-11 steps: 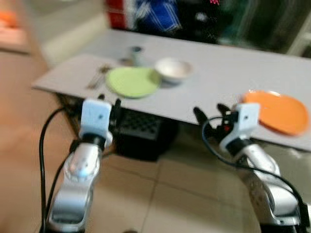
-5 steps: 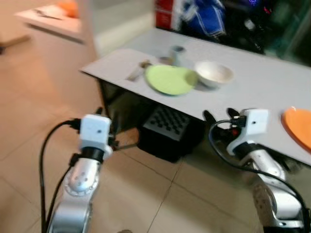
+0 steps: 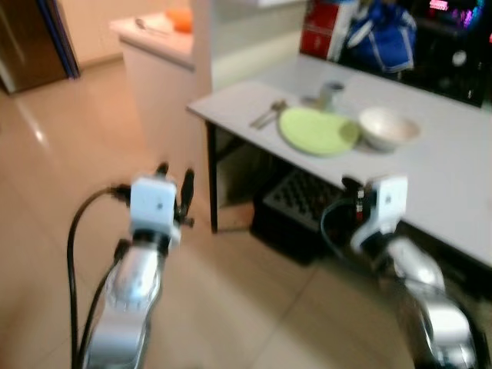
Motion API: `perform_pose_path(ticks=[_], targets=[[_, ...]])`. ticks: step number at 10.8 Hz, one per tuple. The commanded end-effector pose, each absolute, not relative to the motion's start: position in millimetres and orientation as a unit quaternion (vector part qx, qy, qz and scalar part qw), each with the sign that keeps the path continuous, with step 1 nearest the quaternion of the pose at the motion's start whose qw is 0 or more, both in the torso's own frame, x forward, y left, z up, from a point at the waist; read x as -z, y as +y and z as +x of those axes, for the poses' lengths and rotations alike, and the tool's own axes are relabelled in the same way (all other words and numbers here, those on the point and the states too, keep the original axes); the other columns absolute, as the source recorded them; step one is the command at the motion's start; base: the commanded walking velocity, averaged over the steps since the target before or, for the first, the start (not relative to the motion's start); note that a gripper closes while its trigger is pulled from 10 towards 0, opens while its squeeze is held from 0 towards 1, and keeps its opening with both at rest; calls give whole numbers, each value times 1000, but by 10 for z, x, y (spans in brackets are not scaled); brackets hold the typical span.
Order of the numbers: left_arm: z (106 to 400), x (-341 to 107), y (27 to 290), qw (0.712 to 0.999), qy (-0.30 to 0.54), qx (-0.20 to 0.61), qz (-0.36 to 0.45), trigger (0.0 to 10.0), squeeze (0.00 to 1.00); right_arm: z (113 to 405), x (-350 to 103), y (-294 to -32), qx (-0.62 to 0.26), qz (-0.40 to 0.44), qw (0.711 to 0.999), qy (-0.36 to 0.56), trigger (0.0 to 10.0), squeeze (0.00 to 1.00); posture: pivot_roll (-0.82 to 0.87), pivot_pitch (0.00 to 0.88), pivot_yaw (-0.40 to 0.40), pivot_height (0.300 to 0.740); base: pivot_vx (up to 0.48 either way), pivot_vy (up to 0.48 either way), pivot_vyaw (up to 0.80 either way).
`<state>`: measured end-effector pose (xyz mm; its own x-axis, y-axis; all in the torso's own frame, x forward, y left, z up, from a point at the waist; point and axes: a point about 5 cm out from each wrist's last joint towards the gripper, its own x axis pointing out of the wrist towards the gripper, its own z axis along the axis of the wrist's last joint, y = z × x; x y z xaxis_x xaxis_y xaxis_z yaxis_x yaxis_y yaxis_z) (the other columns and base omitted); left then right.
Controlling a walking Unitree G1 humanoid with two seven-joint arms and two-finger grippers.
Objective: Setting the table
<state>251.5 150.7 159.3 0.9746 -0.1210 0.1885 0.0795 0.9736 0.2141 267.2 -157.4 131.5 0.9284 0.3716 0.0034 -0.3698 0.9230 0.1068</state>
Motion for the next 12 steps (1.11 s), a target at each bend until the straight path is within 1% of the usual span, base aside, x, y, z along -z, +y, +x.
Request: perform_pose_path(ticks=[1, 7, 12], targets=[[2534, -1645, 1553, 988, -107, 46, 104, 10000, 0, 2732, -1394, -1563, -192, 53, 980, -9, 10000, 0, 50, 0, -52, 740, 412, 0, 800], [2571, -1674, 1592, 987, -113, 40, 108, 10000, 0, 2804, -1408, -1422, -199, 65, 978, -21, 10000, 0, 72, 0, -54, 740, 449, 0, 800], [2589, -1712, 1633, 986, -119, 36, 115, 10000, 0, 2833, -1450, -1379, -201, 71, 976, -31, 10000, 0, 83, 0, -58, 740, 468, 0, 800]])
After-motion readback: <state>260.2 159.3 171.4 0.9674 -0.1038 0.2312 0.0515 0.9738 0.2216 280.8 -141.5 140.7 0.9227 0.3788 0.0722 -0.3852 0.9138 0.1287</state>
